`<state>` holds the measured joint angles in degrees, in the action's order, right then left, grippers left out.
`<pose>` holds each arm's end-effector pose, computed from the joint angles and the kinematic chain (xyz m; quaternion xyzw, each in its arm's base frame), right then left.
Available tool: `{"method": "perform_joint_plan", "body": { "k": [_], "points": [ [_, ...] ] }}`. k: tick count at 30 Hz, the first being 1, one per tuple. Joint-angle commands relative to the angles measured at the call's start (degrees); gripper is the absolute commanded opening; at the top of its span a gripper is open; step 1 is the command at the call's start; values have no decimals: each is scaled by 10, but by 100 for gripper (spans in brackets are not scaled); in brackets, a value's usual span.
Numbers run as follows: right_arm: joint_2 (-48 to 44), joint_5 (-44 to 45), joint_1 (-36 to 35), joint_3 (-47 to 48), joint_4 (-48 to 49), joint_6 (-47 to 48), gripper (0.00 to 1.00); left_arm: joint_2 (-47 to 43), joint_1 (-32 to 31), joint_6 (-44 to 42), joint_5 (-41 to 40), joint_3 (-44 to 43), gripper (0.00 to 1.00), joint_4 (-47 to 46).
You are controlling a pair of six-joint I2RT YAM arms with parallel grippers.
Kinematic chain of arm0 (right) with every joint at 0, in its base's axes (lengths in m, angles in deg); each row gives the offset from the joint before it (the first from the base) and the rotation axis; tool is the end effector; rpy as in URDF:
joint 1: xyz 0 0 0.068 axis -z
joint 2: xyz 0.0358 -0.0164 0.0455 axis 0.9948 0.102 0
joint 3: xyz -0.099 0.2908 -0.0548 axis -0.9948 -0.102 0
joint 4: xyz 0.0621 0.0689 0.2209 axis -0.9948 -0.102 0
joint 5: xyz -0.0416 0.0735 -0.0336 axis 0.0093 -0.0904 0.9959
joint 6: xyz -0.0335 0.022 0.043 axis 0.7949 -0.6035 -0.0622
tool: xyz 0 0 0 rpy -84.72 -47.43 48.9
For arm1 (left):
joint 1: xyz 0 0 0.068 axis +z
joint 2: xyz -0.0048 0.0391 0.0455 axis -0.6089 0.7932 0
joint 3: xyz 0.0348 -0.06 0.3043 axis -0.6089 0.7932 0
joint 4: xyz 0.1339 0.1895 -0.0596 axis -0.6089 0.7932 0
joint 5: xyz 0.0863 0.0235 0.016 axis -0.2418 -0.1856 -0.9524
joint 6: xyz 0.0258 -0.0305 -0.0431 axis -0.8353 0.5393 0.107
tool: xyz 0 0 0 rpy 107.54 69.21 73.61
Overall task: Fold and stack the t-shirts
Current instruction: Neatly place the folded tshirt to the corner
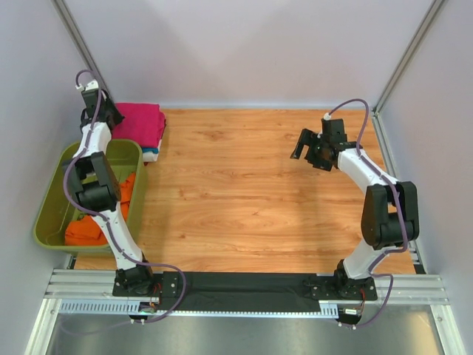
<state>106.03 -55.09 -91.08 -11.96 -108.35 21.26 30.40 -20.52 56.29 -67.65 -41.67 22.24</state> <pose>0.3431 0.0479 0.2767 0.1244 0.9338 0.1558 0.2970 0.4761 0.1441 0.3093 -0.2632 0.8191 -0.0256 0.5092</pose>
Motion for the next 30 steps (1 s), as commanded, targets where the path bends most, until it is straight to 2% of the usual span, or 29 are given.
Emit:
{"method": "perform_joint_plan", "body": {
  "k": [1,8,14,17,19,20,21,23,24,30],
  "points": [
    [17,-3,-4,29,23,3,100,-29,16,9,-16,26,0,-43],
    [26,-1,-4,37,21,3,100,-28,33,17,-36,51,0,-51],
    [25,-2,-8,38,20,2,100,-35,48,24,35,60,0,-85],
    [18,-3,-10,41,23,1,100,-44,48,24,63,54,3,-88],
    [4,-3,-11,43,24,1,100,-60,48,32,77,68,22,-111],
    [-2,-2,-11,43,25,1,100,-86,48,37,90,92,38,-119],
    [-9,-3,-11,42,28,2,100,-100,47,46,92,107,61,-126],
    [-33,-3,-11,35,30,3,100,-153,44,51,94,153,73,-149],
    [-42,-9,-11,31,31,5,100,-173,40,48,95,168,88,-156],
    [-139,-17,-11,-19,44,7,100,-322,27,25,104,248,91,-149]
  ]
}}
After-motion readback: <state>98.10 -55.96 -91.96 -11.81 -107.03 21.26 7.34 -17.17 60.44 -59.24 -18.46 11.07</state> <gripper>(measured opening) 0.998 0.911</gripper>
